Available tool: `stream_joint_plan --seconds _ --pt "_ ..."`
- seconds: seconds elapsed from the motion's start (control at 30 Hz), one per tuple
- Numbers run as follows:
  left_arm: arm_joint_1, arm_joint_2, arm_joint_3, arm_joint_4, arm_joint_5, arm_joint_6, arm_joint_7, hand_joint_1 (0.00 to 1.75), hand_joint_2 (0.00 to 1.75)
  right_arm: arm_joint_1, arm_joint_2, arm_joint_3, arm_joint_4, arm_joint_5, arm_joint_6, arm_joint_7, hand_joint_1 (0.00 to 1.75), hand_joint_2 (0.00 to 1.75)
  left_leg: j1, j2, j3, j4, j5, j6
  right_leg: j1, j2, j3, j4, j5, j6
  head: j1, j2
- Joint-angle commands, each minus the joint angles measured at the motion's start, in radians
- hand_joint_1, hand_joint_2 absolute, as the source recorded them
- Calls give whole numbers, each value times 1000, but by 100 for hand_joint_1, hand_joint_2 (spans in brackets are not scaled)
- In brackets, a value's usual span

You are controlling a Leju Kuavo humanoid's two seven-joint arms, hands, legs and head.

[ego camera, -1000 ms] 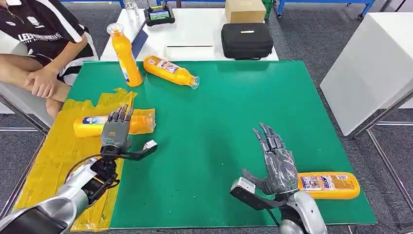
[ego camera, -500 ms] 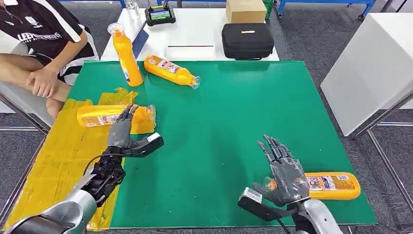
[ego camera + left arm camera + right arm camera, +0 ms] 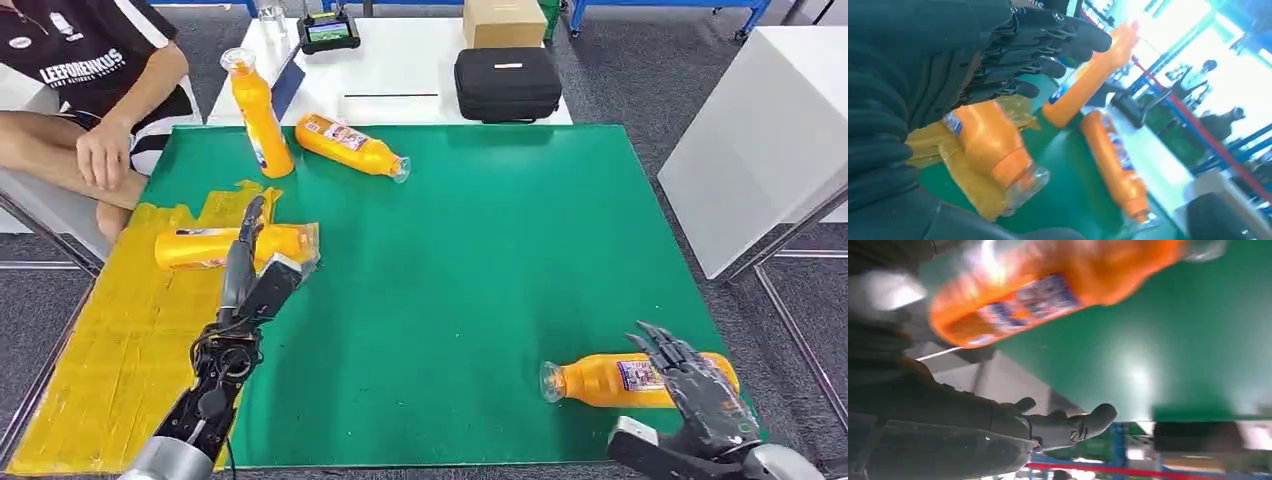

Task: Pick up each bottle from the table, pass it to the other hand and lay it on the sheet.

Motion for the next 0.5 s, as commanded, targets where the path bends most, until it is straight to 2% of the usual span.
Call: stream_joint_plan --seconds 0.03,0.23,0.33,0.5 --pt "41 -20 41 -107 56 -16 -27 0 175 -6 38 -126 98 47 18 -5 0 175 2 0 2 0 -1 -3 2 -1 3 -1 -1 -1 0 0" --pt "58 -25 40 -104 108 -30 -54 0 175 -39 37 -191 185 84 46 -50 0 175 1 0 2 -1 0 -2 1 -1 3 -1 0 0 0 0" --pt "47 -29 33 -87 132 -33 -62 0 175 -55 46 -221 225 158 75 -44 0 175 2 0 2 -1 0 -2 1 -1 3 -1 0 0 0 0" --pt "48 -37 25 -74 148 -29 -67 0 175 -100 47 -200 317 200 67 -54 0 175 3 0 4 -1 -1 -4 2 -1 5 -2 0 -1 0 0"
